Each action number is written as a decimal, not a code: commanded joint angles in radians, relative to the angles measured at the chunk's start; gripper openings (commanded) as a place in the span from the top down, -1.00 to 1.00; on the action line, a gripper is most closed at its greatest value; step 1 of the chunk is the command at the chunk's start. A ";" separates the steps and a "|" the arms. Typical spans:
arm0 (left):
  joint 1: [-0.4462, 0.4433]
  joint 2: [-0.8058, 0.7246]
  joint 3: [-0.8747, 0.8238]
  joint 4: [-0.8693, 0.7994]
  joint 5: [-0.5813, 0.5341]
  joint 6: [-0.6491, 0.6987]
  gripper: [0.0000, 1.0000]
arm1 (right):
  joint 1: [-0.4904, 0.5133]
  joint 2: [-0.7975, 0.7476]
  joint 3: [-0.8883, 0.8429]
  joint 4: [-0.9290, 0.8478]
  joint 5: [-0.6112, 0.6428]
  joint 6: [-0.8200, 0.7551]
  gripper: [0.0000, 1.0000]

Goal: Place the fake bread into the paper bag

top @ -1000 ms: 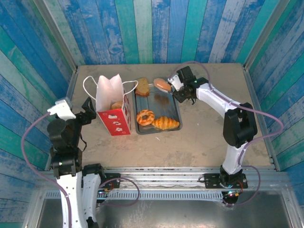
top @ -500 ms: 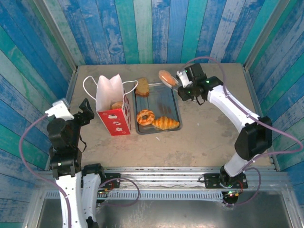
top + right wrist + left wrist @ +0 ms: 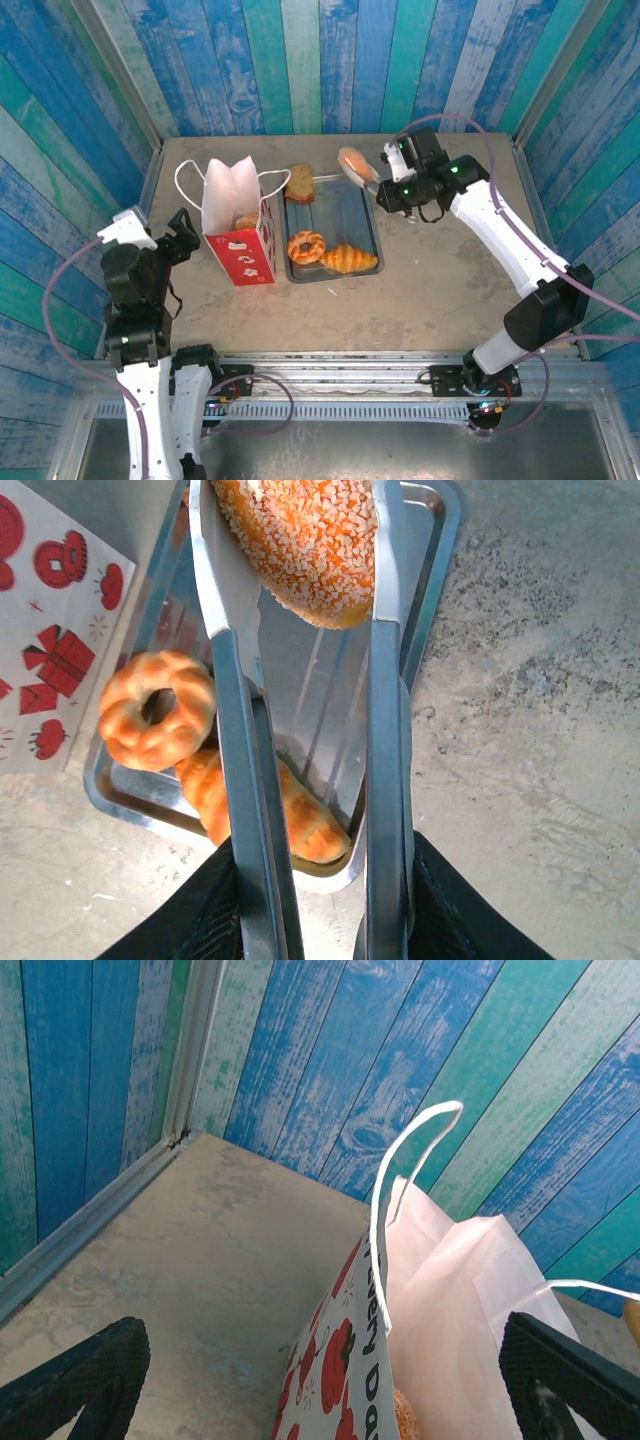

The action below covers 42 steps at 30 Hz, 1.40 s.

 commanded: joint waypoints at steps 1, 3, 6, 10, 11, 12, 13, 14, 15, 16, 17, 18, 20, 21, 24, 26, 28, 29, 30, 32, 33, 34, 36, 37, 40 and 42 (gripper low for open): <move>0.004 0.062 0.015 -0.032 0.027 -0.010 -0.88 | 0.025 -0.036 0.073 -0.055 0.002 0.033 0.30; 0.005 0.102 0.039 -0.052 0.038 -0.005 -0.88 | 0.040 -0.036 0.104 -0.074 0.013 0.038 0.30; 0.005 0.147 0.064 -0.062 0.064 0.004 -0.88 | 0.066 -0.041 0.148 -0.090 0.037 0.046 0.30; 0.004 0.198 0.068 -0.061 0.129 -0.001 -0.88 | 0.099 -0.041 0.212 -0.103 0.060 0.056 0.30; 0.004 0.208 0.061 -0.058 0.146 -0.003 -0.88 | 0.123 -0.037 0.235 -0.109 0.065 0.062 0.30; 0.005 0.218 0.053 -0.051 0.159 -0.006 -0.88 | 0.142 -0.034 0.258 -0.113 0.068 0.064 0.30; 0.004 0.224 0.045 -0.044 0.168 -0.008 -0.88 | 0.153 -0.029 0.278 -0.118 0.070 0.068 0.30; 0.004 0.233 0.037 -0.034 0.178 -0.011 -0.88 | 0.166 -0.023 0.302 -0.124 0.071 0.073 0.30; 0.005 0.237 0.030 -0.025 0.189 -0.014 -0.88 | 0.180 -0.017 0.323 -0.125 0.072 0.075 0.30; 0.005 0.243 0.026 -0.016 0.198 -0.015 -0.88 | 0.194 -0.012 0.342 -0.126 0.074 0.078 0.30; 0.005 0.251 0.021 -0.007 0.210 -0.018 -0.88 | 0.208 -0.006 0.361 -0.127 0.077 0.080 0.30; 0.005 0.257 0.019 0.002 0.223 -0.019 -0.88 | 0.224 -0.001 0.380 -0.127 0.078 0.085 0.30; 0.004 0.270 0.015 0.015 0.234 -0.022 -0.88 | 0.249 0.012 0.409 -0.124 0.080 0.088 0.29; 0.005 0.275 0.015 0.020 0.233 -0.022 -0.89 | 0.266 0.020 0.425 -0.122 0.084 0.089 0.29; 0.005 0.286 0.006 0.045 0.216 -0.022 -0.93 | 0.307 0.049 0.469 -0.122 0.089 0.095 0.29; 0.005 0.298 -0.001 0.066 0.214 -0.022 -0.99 | 0.330 0.071 0.495 -0.120 0.087 0.102 0.29; 0.005 0.321 -0.001 0.078 0.236 -0.024 -0.87 | 0.359 0.098 0.524 -0.121 0.091 0.103 0.29; 0.006 0.335 0.003 0.084 0.254 -0.028 -0.81 | 0.375 0.114 0.541 -0.121 0.095 0.103 0.29; 0.006 0.346 0.001 0.095 0.269 -0.032 -0.78 | 0.390 0.129 0.561 -0.120 0.096 0.101 0.29; 0.006 0.358 -0.005 0.120 0.283 -0.040 -0.75 | 0.414 0.158 0.597 -0.120 0.097 0.101 0.29; 0.005 0.363 -0.005 0.127 0.283 -0.040 -0.72 | 0.426 0.174 0.618 -0.120 0.096 0.101 0.29; 0.005 0.369 -0.005 0.132 0.282 -0.040 -0.70 | 0.436 0.186 0.633 -0.118 0.097 0.101 0.29; 0.006 0.381 -0.005 0.145 0.279 -0.044 -0.65 | 0.456 0.216 0.666 -0.113 0.096 0.101 0.29; 0.007 0.383 -0.009 0.153 0.278 -0.050 -0.64 | 0.463 0.229 0.674 -0.109 0.095 0.103 0.29; 0.012 0.393 -0.022 0.184 0.282 -0.073 -0.56 | 0.479 0.264 0.699 -0.091 0.080 0.104 0.29; 0.016 0.398 -0.034 0.204 0.290 -0.084 -0.53 | 0.489 0.288 0.714 -0.083 0.072 0.104 0.29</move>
